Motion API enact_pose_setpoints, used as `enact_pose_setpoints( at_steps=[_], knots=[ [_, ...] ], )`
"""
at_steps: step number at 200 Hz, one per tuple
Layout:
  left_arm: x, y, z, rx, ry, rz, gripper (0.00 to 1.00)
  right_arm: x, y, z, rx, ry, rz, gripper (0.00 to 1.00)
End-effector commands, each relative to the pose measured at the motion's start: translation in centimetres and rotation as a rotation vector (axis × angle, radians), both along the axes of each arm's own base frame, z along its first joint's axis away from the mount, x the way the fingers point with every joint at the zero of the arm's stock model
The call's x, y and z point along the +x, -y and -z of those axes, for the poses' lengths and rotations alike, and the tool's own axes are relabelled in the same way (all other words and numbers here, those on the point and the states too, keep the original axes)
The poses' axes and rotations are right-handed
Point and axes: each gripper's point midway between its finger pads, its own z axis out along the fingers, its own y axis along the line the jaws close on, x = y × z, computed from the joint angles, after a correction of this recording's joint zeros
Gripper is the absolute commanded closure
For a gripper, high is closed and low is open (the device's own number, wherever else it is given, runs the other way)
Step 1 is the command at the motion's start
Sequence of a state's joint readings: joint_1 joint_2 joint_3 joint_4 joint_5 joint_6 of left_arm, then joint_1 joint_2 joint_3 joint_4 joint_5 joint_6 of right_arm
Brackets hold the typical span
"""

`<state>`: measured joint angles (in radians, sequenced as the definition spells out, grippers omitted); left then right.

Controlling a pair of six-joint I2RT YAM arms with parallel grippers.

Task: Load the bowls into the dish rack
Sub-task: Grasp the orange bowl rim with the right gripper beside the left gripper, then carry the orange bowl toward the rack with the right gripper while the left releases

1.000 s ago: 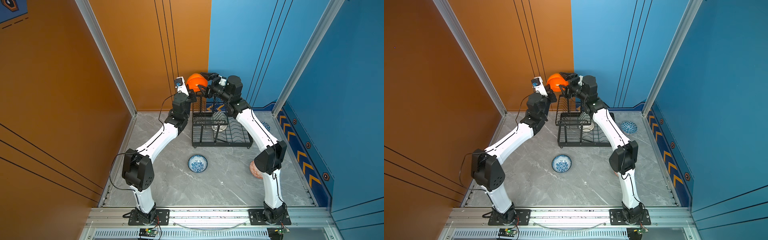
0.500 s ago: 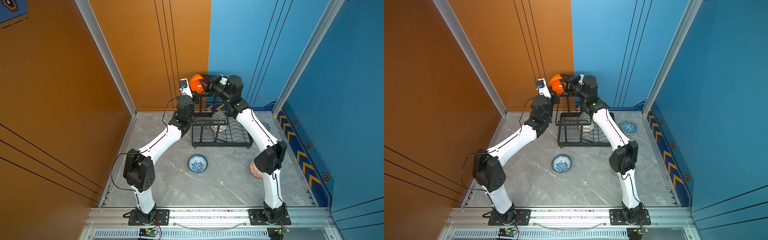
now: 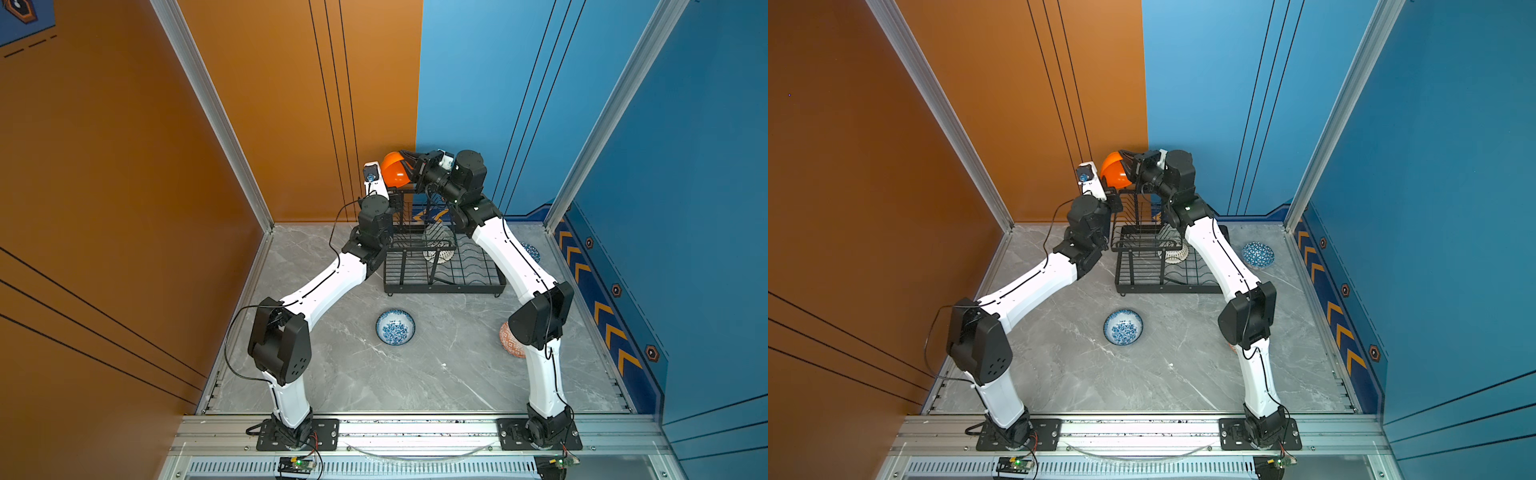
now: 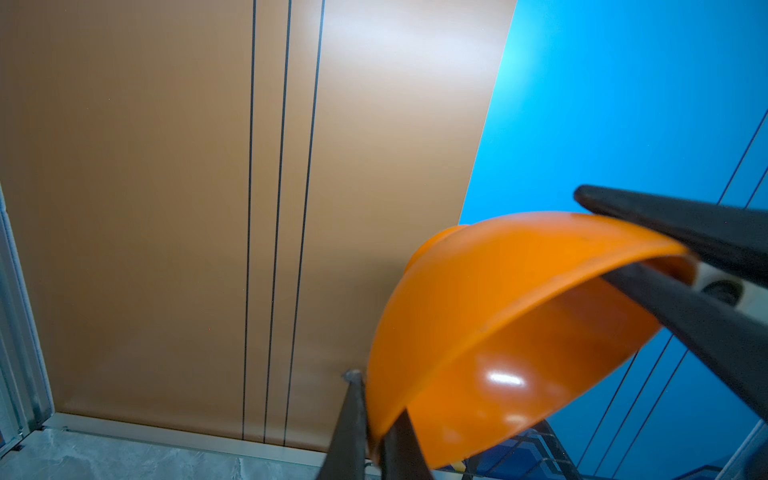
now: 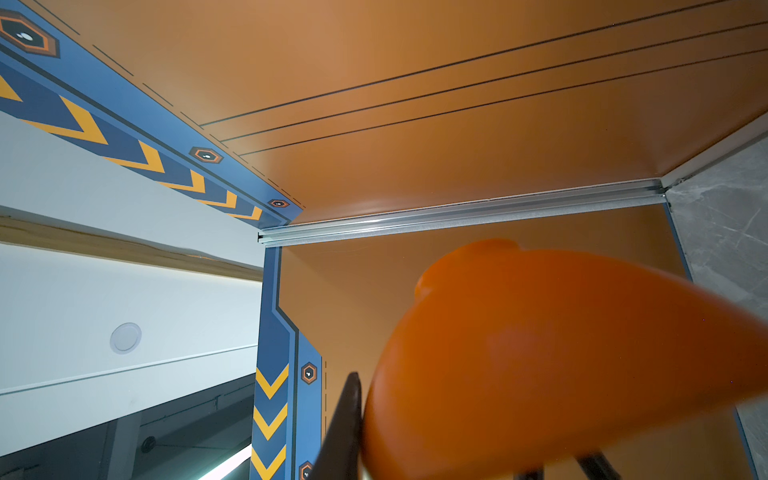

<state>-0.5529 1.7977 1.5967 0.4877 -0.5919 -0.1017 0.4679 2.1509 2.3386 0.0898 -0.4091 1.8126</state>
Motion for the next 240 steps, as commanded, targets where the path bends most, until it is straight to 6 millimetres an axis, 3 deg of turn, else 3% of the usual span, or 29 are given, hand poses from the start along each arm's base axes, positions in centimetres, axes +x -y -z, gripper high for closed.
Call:
enact_pose_setpoints(
  at_steps=[1,55,90,115,130,212,222,226,240],
  knots=[
    [-2.0,-0.1,-3.4,0.014,0.078,0.004,0.9,0.4,1.2,-0.6,-0.053,0.06,0.038,1.0],
    [-2.4,-0.1,-3.8,0.014,0.084,0.007,0.82,0.3,1.4,-0.9,-0.069,0.082,0.038,1.0],
    [-2.6,-0.3,-4.0,0.003,0.085,0.003,0.7,0.2,1.6,-1.1,-0.067,0.095,0.04,1.0],
    [-2.9,-0.5,-4.2,-0.01,0.089,0.002,0.4,0.4,2.0,-1.3,-0.074,0.106,0.046,1.0],
    [-3.2,-0.5,-4.5,-0.016,0.092,0.002,0.0,0.4,2.6,-1.6,-0.081,0.12,0.055,1.0],
    [-5.2,0.7,-4.9,-0.101,0.034,0.18,0.02,1.2,7.1,-3.0,-0.12,0.183,0.13,1.0],
    [-5.3,1.0,-4.7,-0.133,0.01,0.215,0.02,1.8,7.7,-2.3,-0.131,0.181,0.141,1.0],
    [-5.3,1.1,-4.6,-0.15,-0.002,0.228,0.02,0.8,8.4,-3.9,-0.124,0.21,0.148,1.0],
    [-5.1,1.5,-4.0,-0.202,-0.047,0.271,0.02,0.7,9.8,-4.1,-0.141,0.223,0.171,1.0]
  ],
)
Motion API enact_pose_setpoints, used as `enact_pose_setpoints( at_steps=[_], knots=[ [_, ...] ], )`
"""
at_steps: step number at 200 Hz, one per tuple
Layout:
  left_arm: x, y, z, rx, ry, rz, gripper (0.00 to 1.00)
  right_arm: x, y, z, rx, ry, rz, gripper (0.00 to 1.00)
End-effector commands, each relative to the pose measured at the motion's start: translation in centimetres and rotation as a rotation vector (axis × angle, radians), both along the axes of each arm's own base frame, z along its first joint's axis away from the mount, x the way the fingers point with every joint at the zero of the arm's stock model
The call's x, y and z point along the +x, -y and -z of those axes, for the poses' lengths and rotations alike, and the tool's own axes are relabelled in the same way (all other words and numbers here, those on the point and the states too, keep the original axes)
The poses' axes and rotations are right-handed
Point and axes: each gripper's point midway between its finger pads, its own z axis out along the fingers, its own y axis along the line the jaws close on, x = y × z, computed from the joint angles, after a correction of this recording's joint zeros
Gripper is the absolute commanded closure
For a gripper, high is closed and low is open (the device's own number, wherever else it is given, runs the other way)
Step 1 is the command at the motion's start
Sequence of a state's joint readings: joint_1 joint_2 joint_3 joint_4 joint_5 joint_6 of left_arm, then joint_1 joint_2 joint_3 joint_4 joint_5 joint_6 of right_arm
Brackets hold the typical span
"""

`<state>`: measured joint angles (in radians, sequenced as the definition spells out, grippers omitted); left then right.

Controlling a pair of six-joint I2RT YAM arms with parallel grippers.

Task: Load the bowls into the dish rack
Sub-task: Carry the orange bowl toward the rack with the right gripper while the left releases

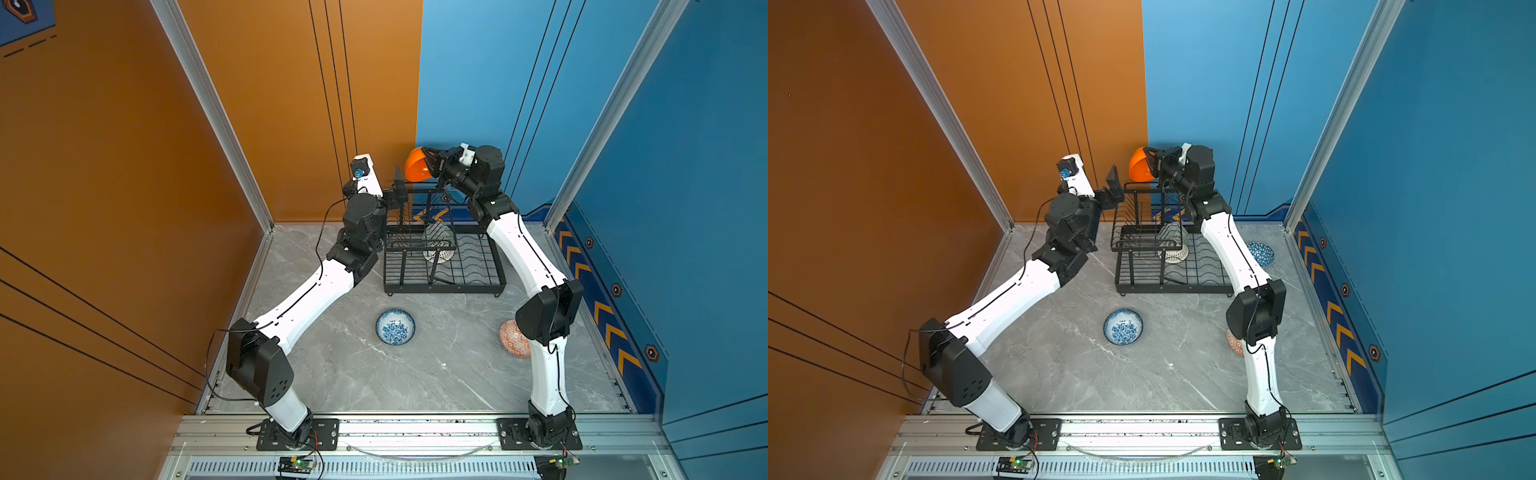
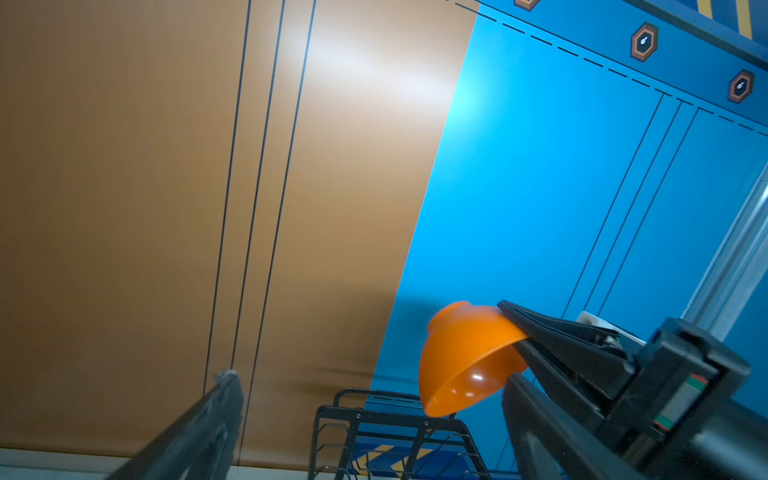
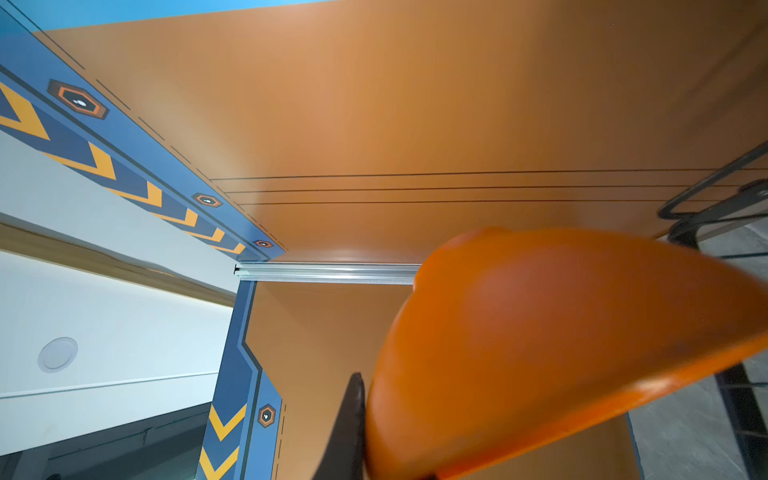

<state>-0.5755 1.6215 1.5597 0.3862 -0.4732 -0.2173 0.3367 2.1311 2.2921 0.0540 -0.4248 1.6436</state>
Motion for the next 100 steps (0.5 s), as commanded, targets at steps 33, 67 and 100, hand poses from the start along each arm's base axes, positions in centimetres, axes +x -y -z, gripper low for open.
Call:
enact_pose_setpoints(
  at_steps=[33,67,100],
  knots=[
    [-0.3,3.1,1.7,-0.117,-0.151,0.23,0.02,-4.0,7.2,-5.1,-0.048,0.191,0.093,1.0],
    [-0.5,5.2,1.8,-0.13,-0.204,0.344,0.02,-5.0,13.2,-1.2,-0.138,0.157,0.207,1.0],
    [-0.7,6.5,2.2,-0.154,-0.266,0.43,0.02,-6.3,15.9,3.9,-0.201,0.092,0.264,1.0]
  ],
)
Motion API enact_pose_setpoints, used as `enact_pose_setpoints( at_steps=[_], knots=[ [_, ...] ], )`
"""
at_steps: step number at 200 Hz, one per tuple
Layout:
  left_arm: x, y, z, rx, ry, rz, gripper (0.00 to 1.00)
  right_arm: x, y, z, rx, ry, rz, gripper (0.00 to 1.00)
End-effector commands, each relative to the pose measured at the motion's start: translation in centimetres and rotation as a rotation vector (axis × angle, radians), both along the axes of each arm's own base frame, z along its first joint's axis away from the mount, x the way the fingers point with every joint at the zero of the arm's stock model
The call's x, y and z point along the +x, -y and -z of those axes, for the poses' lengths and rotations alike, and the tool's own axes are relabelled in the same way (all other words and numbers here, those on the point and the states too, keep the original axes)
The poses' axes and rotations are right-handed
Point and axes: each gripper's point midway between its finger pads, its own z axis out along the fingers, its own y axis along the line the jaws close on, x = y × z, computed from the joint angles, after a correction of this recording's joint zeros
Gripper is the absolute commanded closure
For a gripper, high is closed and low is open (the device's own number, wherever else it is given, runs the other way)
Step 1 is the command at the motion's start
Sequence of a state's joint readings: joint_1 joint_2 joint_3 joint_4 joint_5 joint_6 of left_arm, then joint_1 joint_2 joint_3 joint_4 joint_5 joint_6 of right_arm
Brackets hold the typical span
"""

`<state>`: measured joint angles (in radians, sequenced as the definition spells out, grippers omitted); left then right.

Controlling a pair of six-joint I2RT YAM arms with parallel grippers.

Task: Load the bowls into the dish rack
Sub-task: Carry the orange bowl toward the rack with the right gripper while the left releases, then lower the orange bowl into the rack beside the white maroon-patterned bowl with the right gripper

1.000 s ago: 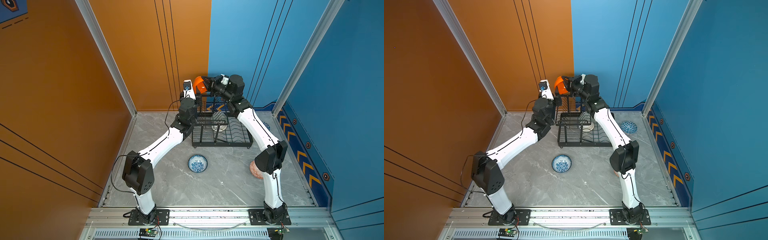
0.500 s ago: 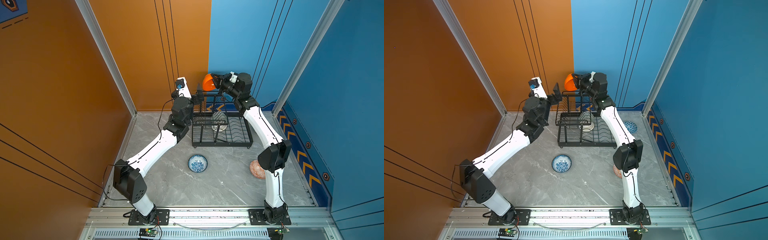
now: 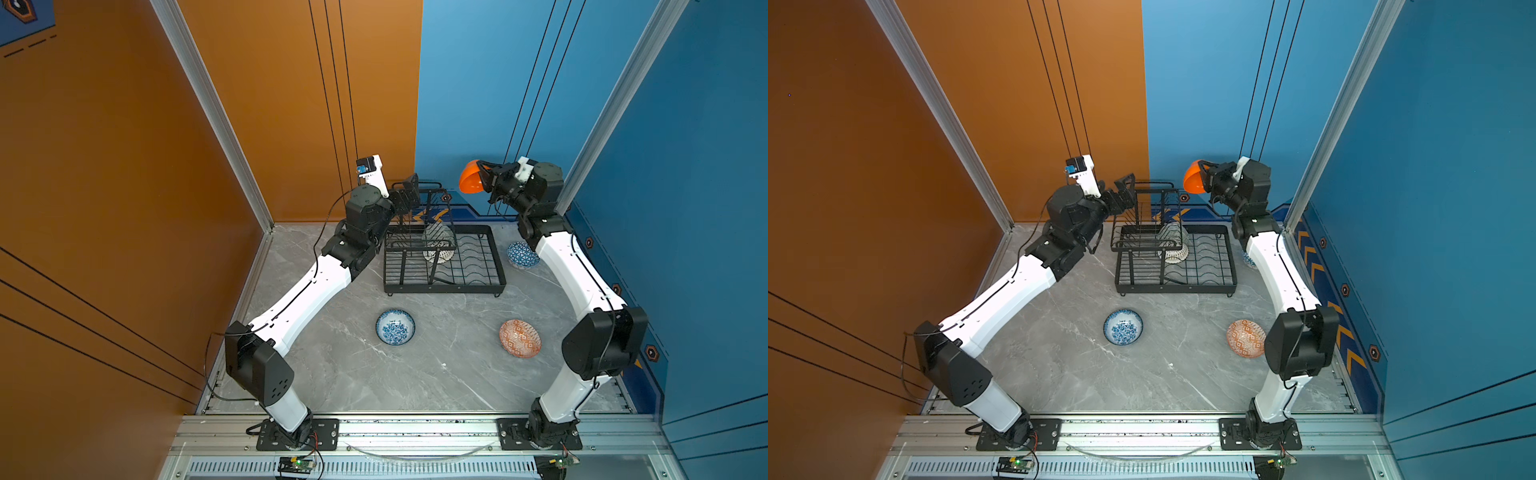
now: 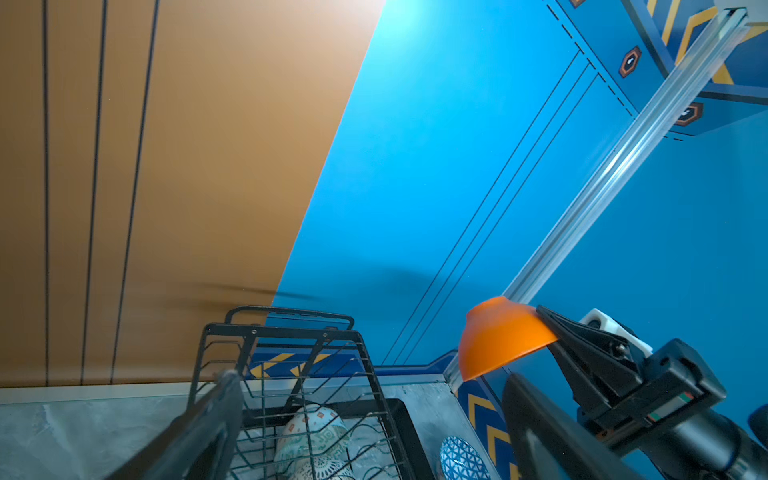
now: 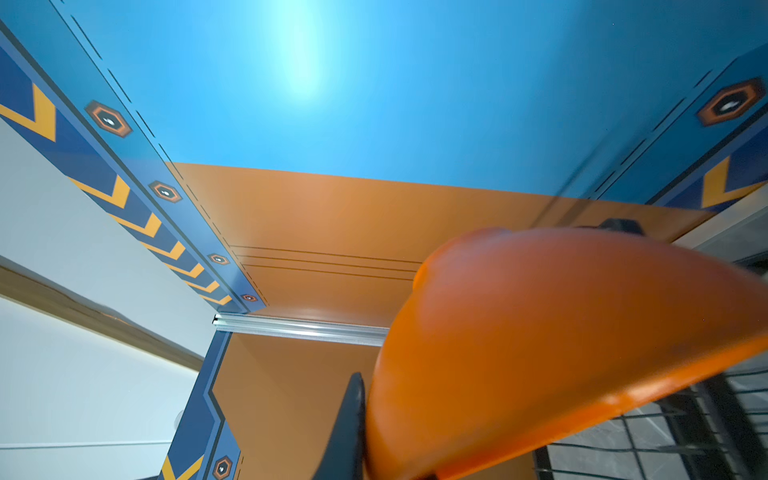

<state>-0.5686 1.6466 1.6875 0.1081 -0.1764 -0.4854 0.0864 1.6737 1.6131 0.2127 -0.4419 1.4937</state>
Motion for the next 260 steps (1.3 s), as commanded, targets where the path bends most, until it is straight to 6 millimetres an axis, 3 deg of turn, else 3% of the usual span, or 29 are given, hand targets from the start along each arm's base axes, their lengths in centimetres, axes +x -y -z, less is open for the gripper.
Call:
enact_pose_setpoints(
  at_steps=[1,60,88,151,199,260],
  knots=[
    [-0.2,1.6,0.9,-0.025,-0.08,0.115,0.02,-1.5,0.5,1.2,-0.072,0.057,0.014,1.0],
    [-1.7,3.7,2.7,0.021,-0.213,0.293,0.02,-3.5,1.3,9.7,-0.154,-0.069,0.052,1.0],
    [-3.0,4.3,5.1,0.084,-0.292,0.361,0.02,-3.8,0.9,12.6,-0.128,-0.098,0.056,1.0],
    [-4.8,4.0,7.3,0.254,-0.292,0.378,0.02,-3.3,-1.2,17.0,-0.135,-0.151,0.039,1.0],
    [-5.6,3.3,8.6,0.407,-0.278,0.339,0.02,-2.1,-2.4,19.3,-0.118,-0.166,0.028,1.0],
    [-6.0,3.3,9.2,0.459,-0.276,0.334,0.02,-0.9,-4.5,22.0,-0.124,-0.201,-0.011,1.0]
  ],
)
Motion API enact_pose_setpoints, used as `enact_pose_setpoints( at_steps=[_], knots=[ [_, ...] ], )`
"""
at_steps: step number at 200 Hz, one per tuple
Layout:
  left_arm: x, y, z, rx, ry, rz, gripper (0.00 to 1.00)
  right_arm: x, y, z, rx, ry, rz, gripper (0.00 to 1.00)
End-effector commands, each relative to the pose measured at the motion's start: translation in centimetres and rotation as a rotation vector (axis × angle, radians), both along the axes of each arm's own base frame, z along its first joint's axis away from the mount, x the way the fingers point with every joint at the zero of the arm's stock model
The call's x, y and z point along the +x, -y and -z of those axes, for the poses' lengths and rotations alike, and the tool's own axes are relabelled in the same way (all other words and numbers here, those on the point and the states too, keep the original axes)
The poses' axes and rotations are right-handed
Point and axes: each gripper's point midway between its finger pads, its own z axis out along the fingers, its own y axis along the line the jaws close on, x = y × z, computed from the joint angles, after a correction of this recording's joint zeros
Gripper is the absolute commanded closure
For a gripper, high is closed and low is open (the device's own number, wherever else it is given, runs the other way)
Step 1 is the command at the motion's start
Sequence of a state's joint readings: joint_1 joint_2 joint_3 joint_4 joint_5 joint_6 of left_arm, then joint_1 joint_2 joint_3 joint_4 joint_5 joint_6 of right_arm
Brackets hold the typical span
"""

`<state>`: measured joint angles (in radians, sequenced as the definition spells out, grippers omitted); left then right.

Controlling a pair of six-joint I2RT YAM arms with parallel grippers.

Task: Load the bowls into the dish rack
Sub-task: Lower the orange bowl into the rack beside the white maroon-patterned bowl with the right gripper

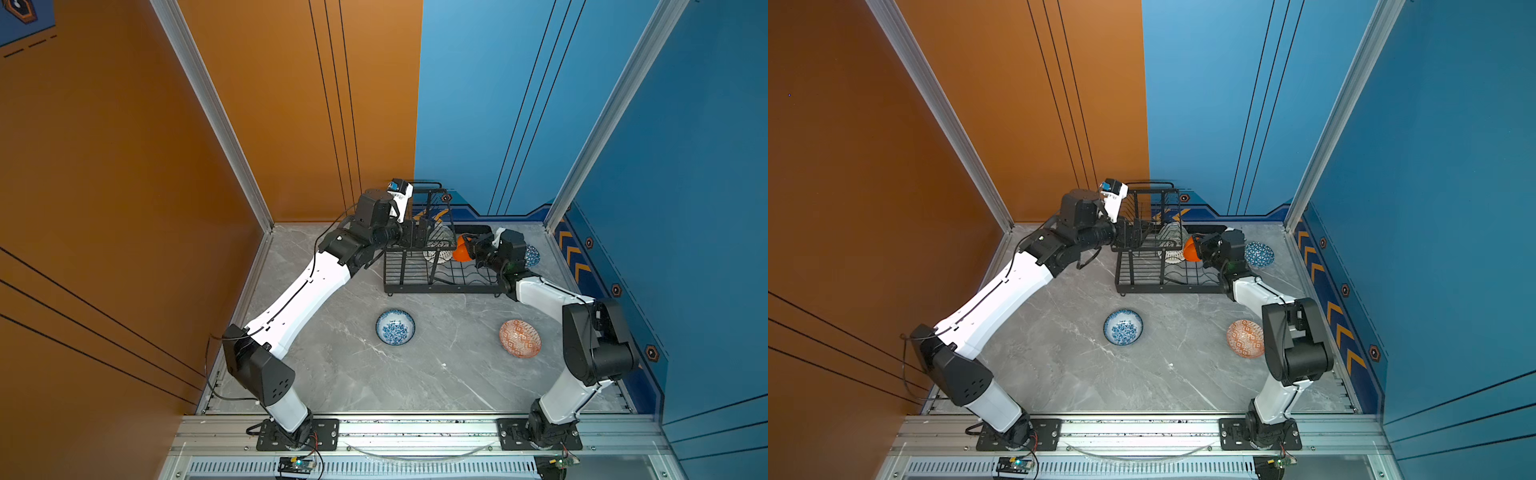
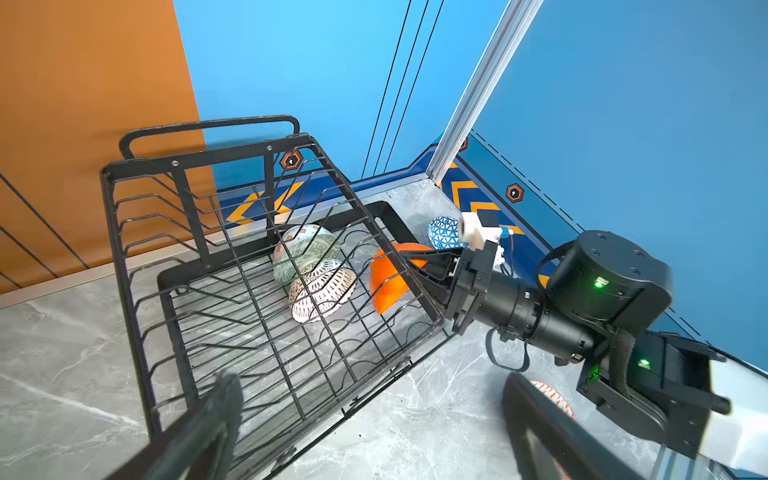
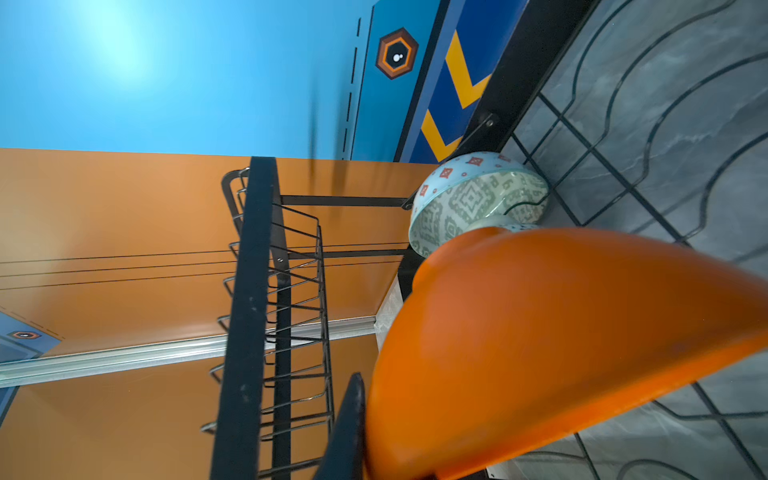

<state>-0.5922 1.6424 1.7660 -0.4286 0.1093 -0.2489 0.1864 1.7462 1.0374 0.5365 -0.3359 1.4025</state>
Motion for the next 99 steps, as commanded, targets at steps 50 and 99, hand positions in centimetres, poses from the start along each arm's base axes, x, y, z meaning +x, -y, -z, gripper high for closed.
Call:
enact_pose_setpoints(
  at_steps=[50,99],
  knots=[
    [-0.5,-0.4,0.8,0.062,0.009,-0.008,0.02,1.1,-3.7,0.5,0.028,0.057,-0.059,1.0],
    [-0.3,-0.7,0.8,0.071,0.014,-0.016,0.02,1.9,-5.6,1.5,0.068,0.063,-0.088,1.0]
  ],
)
